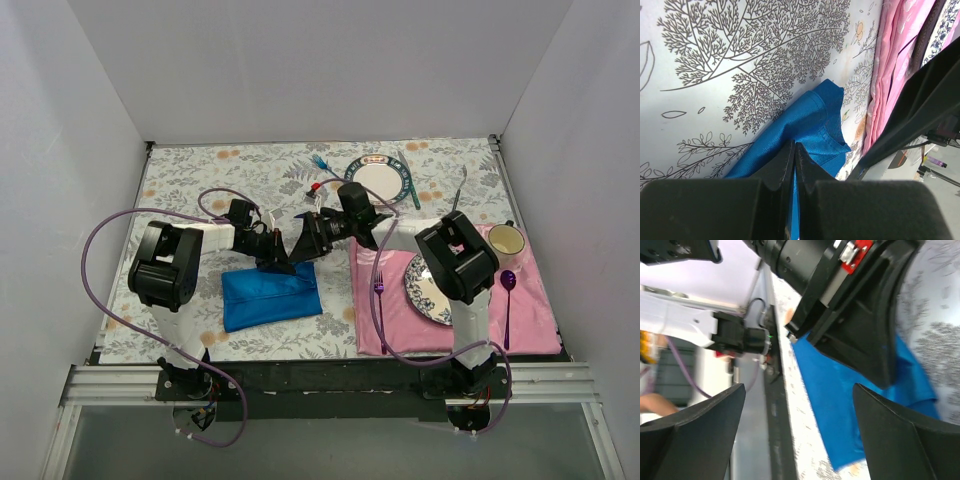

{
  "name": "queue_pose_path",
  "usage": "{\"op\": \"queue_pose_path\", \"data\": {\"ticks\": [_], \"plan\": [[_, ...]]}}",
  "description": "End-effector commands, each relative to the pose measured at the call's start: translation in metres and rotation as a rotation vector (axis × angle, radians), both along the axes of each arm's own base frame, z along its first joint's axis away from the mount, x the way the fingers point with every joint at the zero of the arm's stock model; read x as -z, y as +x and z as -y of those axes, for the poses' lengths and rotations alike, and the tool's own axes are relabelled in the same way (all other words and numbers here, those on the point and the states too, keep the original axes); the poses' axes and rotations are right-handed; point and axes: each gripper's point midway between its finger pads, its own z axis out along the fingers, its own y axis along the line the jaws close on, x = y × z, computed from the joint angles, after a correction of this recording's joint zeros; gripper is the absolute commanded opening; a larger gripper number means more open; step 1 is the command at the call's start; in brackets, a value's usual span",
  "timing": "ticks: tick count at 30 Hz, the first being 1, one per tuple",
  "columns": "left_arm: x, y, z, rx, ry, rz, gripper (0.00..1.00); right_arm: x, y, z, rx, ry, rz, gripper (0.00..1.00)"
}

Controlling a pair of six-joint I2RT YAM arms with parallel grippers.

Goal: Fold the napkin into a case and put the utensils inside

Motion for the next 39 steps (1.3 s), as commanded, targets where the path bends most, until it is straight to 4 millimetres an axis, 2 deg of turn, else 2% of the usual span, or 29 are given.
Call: {"op": "queue_pose_path", "data": {"ticks": [1,6,10,14,15,18,23,24,27,29,33,35,38,39], "plan": [[0.035,-0.016,-0.017,0.009,0.138,-0.049,0.00,-0.038,-0.017,-0.012,-0.025,0.156,-0.158,0.99],[0.035,-0.016,-0.018,0.014,0.141,-0.049,0.00,-0.029,-0.024,-0.015,-0.014,0.164,-0.229,0.99],[0.036,-0.017,-0.018,0.012,0.146,-0.052,0.00,-0.026,-0.039,-0.017,-0.014,0.159,-0.282,0.99],[0.037,-0.019,-0.020,0.010,0.153,-0.054,0.00,-0.001,-0.042,-0.009,0.047,0.080,-0.343,0.99],[0.037,-0.020,-0.020,0.010,0.154,-0.052,0.00,0.013,-0.043,-0.006,0.061,0.024,-0.342,0.99],[0.038,-0.021,-0.021,0.007,0.158,-0.055,0.00,0.028,-0.038,-0.003,0.112,-0.045,-0.329,0.99],[0.039,-0.023,-0.023,0.003,0.167,-0.050,0.00,0.076,-0.043,0.009,0.179,-0.181,-0.479,0.99],[0.039,-0.023,-0.023,0.003,0.169,-0.049,0.00,0.087,-0.047,0.017,0.201,-0.210,-0.516,0.99],[0.040,-0.025,-0.025,0.003,0.176,-0.052,0.00,0.098,-0.051,0.025,0.240,-0.269,-0.548,0.99],[0.041,-0.026,-0.025,0.004,0.175,-0.054,0.00,0.090,-0.049,0.025,0.246,-0.265,-0.524,0.99],[0.040,-0.024,-0.024,0.006,0.171,-0.046,0.00,0.023,-0.028,0.007,0.191,-0.092,-0.358,0.99],[0.040,-0.022,-0.024,0.008,0.165,-0.039,0.00,-0.002,-0.010,0.002,0.208,-0.029,-0.307,0.98],[0.040,-0.021,-0.024,0.009,0.170,-0.031,0.00,-0.018,0.019,0.000,0.263,0.008,-0.259,0.90],[0.041,-0.022,-0.024,0.011,0.174,-0.031,0.00,-0.011,0.025,0.001,0.280,-0.009,-0.252,0.87]]}}
